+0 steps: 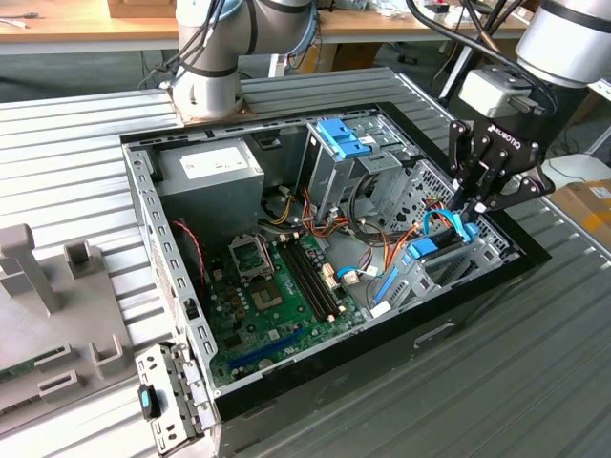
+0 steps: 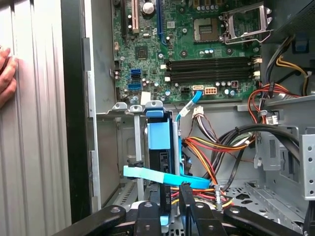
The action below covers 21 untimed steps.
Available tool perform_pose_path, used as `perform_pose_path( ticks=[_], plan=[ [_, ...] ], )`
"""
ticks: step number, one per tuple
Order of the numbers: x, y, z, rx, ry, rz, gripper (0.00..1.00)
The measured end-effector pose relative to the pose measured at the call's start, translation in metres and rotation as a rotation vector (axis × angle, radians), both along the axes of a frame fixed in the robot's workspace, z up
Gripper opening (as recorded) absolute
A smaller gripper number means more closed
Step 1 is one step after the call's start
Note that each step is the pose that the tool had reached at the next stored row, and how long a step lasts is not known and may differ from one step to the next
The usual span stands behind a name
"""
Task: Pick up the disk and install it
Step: 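Insert the first disk wire, then insert the second disk wire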
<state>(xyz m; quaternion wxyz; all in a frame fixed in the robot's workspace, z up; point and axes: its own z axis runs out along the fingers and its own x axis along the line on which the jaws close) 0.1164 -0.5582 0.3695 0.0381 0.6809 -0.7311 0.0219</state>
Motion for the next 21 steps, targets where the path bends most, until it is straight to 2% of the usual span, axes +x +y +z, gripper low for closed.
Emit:
perform_pose_path(
  ticks=[3,21],
  plan=[
    [-0.0039,0.0,0.0,0.0048,-0.0017,0.002,0.3],
    [-0.0044,0.0002,0.0,0.0047,-0.0017,0.002,0.3]
  ],
)
